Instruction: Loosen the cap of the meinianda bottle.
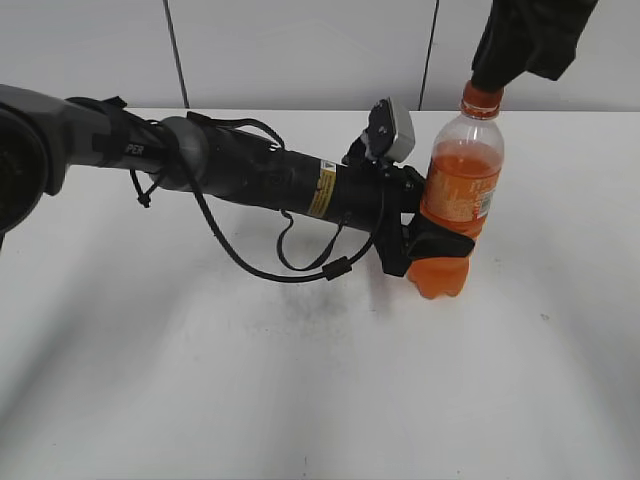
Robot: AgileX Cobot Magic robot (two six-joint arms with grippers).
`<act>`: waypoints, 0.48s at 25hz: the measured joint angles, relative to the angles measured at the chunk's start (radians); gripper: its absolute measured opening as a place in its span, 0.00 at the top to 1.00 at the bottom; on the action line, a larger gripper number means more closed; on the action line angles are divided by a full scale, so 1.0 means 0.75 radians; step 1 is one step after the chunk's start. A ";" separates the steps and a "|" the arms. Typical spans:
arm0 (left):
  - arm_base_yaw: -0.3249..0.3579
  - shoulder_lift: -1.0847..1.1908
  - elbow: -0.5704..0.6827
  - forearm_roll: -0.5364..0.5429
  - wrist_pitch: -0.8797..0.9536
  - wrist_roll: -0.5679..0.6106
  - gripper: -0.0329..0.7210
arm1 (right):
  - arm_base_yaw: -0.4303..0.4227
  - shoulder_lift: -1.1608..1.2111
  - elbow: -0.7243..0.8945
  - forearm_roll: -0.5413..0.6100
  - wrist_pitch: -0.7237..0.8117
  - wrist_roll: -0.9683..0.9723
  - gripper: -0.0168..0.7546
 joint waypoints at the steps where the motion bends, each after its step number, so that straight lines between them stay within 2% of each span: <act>1: 0.000 0.000 0.000 0.002 0.000 0.001 0.42 | 0.000 -0.011 0.000 0.000 -0.003 0.036 0.83; 6: 0.000 0.000 0.000 0.002 0.000 0.002 0.42 | 0.000 -0.109 0.000 0.010 -0.006 0.318 0.71; 12: 0.000 0.000 0.000 0.003 0.000 0.002 0.42 | 0.000 -0.159 -0.003 0.022 -0.006 1.026 0.50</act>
